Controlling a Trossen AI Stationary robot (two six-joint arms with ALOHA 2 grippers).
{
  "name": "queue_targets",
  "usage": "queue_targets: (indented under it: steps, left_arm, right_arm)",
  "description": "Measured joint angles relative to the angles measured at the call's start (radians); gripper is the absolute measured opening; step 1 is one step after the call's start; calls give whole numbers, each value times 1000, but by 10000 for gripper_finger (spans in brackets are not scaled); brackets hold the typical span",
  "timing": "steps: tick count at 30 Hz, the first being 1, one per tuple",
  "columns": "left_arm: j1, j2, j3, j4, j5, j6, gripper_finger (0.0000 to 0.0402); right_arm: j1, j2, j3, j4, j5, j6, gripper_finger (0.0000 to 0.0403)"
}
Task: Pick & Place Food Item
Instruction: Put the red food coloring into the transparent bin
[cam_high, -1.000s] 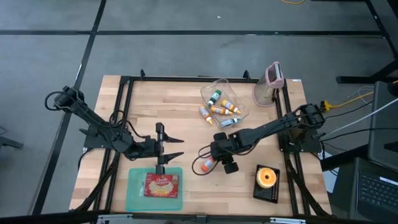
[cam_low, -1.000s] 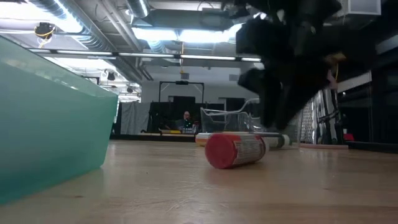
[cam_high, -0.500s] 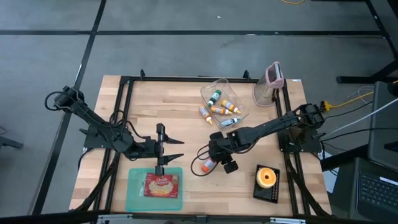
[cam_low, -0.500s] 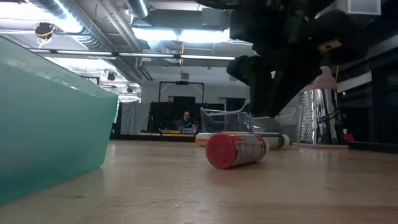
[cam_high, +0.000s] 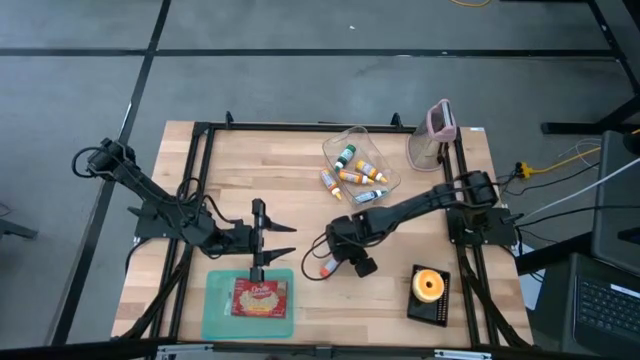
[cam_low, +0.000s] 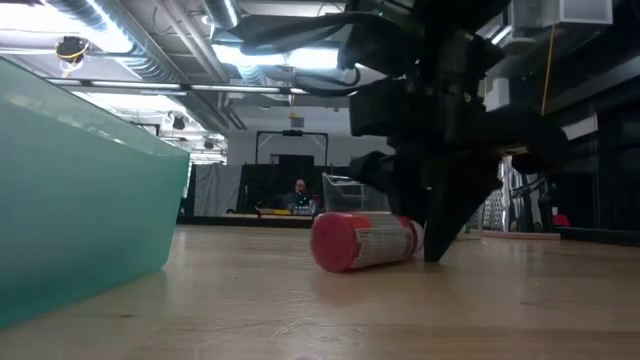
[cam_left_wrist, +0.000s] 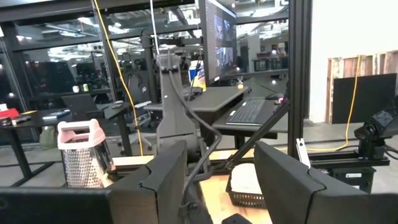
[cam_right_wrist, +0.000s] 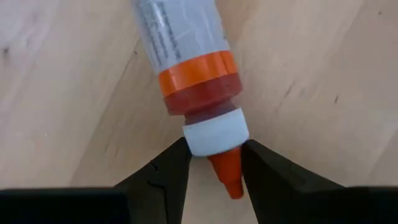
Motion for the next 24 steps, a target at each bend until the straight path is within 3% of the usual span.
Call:
queue_targets:
  steps: [5, 11, 24]
  left_arm:
    - [0, 0, 0, -2, 17, 0, 182]
    - [0, 0, 0, -6, 20, 1, 182]
    - [0, 0, 0, -23, 21, -15, 182]
  right_arm:
    - [-11, 16, 9, -1, -22, -10, 132]
    - [-15, 20, 66, -26, -32, -24, 38]
    - [-14, 22, 162, -52, -22, -19, 38]
